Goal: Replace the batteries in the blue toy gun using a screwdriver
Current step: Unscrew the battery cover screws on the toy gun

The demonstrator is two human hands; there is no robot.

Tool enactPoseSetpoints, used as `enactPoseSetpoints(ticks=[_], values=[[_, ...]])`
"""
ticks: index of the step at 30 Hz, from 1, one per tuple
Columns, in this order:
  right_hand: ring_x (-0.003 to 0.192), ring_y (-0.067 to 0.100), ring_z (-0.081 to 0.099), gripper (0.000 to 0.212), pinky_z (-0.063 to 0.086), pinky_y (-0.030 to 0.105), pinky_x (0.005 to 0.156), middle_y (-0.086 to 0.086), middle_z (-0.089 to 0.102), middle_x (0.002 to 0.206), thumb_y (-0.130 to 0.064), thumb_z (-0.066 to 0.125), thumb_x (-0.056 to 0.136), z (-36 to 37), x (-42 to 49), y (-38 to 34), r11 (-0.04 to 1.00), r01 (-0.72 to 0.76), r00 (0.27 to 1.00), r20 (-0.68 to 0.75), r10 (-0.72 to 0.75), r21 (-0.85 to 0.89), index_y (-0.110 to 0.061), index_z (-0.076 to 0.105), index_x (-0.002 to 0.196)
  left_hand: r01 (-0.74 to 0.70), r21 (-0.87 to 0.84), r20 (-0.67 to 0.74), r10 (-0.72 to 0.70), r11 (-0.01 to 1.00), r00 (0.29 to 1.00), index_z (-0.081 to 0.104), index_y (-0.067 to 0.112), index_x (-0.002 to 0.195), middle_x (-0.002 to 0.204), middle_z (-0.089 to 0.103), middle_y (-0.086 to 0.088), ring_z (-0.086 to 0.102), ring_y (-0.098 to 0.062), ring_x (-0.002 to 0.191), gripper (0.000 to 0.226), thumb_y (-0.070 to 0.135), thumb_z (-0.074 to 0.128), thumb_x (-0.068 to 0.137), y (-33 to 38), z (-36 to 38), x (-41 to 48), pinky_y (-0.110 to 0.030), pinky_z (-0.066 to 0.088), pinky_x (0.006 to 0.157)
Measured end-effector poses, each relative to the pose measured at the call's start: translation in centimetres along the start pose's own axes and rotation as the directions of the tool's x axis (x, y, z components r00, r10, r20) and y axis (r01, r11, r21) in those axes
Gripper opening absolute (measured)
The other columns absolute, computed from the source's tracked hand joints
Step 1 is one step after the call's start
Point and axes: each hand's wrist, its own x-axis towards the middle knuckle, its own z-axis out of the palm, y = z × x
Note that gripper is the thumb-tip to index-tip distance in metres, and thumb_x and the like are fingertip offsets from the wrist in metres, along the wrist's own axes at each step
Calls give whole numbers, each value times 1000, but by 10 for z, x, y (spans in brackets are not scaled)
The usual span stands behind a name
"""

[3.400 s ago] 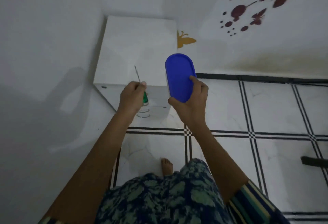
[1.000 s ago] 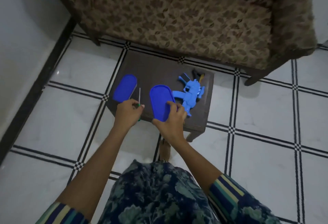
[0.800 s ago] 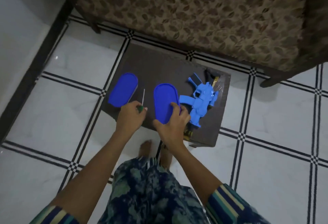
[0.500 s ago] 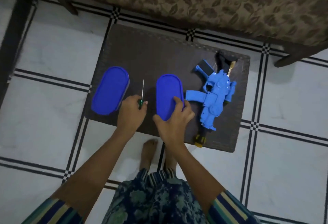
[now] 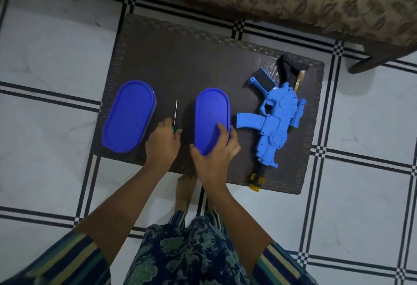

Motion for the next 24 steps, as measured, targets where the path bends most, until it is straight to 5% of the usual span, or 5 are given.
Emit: enactPoseSetpoints(ticks=[5,12,18,24], values=[[138,22,12,81,34,41,107,8,15,157,-34,79,77,0,-3,3,998,4,1000,31,-2,-64,-21,34,144,-29,51,-14,30,998,999,55,6,114,101,61,-13,62,-25,87,31,29,55,93,1,-3,-7,-34,54,70],[146,31,18,55,22,51,119,16,27,156,-34,55,96,-41,-14,-20,981,142,989,60,-135,-131,-7,42,142,-280,-8,-109,277,960,955,57,2,112,100,63,-15,61,-26,87,28,22,47,97,25,-47,-37,-37,54,76],[125,41,47,42,29,53,114,22,54,131,-23,54,94,-130,-33,-68,939,247,969,69,-237,-239,2,54,127,-424,-31,-98,419,905,902,57,5,110,103,63,-13,58,-30,97,21,16,49,93,77,-134,-78,-46,32,109],[114,43,54,36,33,49,106,24,60,120,-17,58,90,-214,-80,-126,857,401,916,121,-383,-323,5,59,119,-523,-14,-135,517,852,845,59,-3,112,115,62,-20,56,-37,108,26,10,52,91,122,-220,-126,-51,30,108]])
